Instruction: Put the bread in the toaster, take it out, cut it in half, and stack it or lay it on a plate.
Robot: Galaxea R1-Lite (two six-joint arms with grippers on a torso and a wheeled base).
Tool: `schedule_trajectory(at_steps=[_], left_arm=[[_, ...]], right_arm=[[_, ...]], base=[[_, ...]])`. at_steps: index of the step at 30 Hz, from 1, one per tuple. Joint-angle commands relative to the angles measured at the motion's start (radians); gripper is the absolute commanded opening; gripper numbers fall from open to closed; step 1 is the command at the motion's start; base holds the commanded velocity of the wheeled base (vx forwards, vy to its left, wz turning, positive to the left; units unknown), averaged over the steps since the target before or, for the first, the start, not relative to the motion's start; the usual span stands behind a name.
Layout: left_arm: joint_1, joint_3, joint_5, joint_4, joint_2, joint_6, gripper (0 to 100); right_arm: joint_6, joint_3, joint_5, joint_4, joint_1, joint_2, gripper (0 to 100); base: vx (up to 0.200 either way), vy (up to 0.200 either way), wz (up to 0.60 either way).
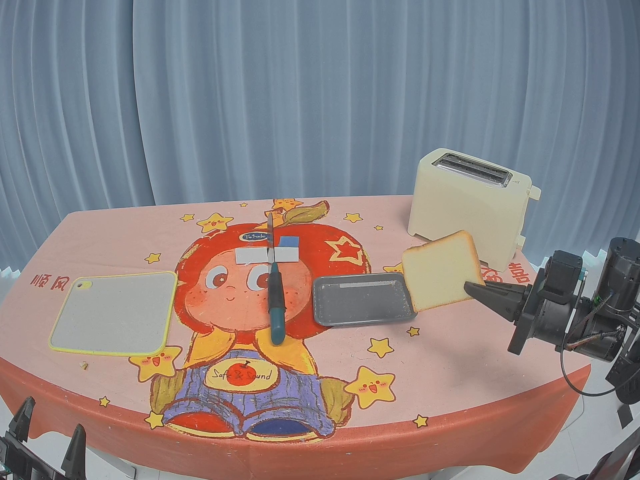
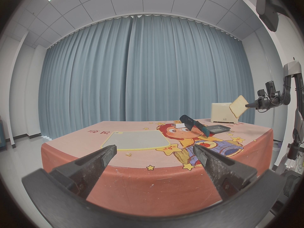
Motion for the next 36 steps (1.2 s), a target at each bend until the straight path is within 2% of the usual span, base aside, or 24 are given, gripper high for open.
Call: schedule_trajectory(at_steps=[1,6,10,15,20,36], left_arm=[[-0.001,0.018,0.000,0.000,-0.005,0.000,100],[0.001,0.018,0.000,0.000,-0.005,0.000,100],[0.001,0.018,0.000,0.000,-0.005,0.000,100],[0.001,0.018,0.000,0.000,-0.005,0.000,100],[0.001,0.018,0.000,0.000,-0.005,0.000,100],[0.001,0.018,0.000,0.000,-0.005,0.000,100]], right_arm=[[-0.010,0.004,0.005,-0.001,-0.028,0.001,0],[-0.045,0.001,0.022,-0.003,-0.077,-0.009,0],[-0.040,-0.027,0.025,-0.001,-0.091,-0.019,0],[-0.034,-0.057,0.009,-0.001,-0.091,-0.021,0],[-0.040,-0.063,-0.041,-0.001,-0.091,-0.015,0],[-0.051,-0.053,-0.038,-0.001,-0.091,-0.030,0]], base=[[0.000,0.000,0.00],[0.000,0.000,0.00],[0.000,0.000,0.00],[0.000,0.000,0.00],[0.000,0.000,0.00],[0.000,0.000,0.00]])
